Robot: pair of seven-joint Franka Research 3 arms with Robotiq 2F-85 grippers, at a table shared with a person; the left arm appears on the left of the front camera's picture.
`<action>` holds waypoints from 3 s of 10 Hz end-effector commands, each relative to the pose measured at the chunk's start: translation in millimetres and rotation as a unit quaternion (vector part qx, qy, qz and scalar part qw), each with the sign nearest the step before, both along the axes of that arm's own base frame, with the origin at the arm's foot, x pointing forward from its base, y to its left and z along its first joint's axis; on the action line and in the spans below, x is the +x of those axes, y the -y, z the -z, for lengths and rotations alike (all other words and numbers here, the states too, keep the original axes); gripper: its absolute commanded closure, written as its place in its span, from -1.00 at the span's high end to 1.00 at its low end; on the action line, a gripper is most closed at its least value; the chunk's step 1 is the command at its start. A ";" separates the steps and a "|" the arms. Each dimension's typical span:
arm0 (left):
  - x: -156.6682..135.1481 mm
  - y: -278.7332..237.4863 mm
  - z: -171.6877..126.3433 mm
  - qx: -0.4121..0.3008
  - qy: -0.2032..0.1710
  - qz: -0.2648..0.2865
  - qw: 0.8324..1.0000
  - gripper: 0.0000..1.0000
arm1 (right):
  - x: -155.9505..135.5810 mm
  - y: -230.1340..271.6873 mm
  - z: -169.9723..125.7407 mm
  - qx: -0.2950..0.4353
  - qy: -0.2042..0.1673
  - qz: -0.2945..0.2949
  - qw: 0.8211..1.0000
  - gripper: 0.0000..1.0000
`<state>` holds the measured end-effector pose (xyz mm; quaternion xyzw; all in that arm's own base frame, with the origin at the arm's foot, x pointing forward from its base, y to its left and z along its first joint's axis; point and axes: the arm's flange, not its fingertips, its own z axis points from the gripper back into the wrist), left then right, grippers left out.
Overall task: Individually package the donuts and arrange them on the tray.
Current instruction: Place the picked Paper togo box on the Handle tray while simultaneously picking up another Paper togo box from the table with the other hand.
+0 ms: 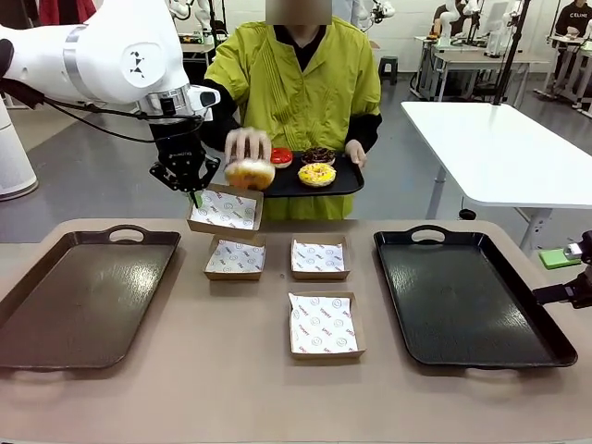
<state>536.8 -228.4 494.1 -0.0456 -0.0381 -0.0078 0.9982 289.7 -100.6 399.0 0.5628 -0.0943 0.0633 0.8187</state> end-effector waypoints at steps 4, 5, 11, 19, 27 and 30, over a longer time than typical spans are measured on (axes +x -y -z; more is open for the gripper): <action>-6.2 -2.7 -0.2 0.003 0.001 -0.007 1.000 -1.00 | 2.9 0.7 0.6 0.012 0.010 0.001 1.000 1.00; -6.2 -2.7 -0.2 0.003 0.001 -0.007 1.000 -1.00 | 2.9 0.7 0.6 0.012 0.010 0.001 1.000 1.00; -6.2 -2.7 -0.2 0.003 0.001 -0.007 1.000 -1.00 | 2.9 0.7 0.6 0.012 0.010 0.001 1.000 1.00; -38.4 -52.3 -22.7 -0.005 -0.015 0.041 0.999 -0.97 | 37.8 -70.7 -28.5 -0.125 -0.030 -0.015 0.992 1.00; -101.3 -182.9 2.9 0.048 -0.043 0.027 0.998 -0.97 | 105.4 -276.9 -57.7 -0.389 -0.004 -0.013 0.921 1.00; -98.4 -194.9 20.6 0.066 -0.013 0.036 0.997 -0.97 | 105.1 -300.9 -40.9 -0.401 -0.008 -0.022 0.916 1.00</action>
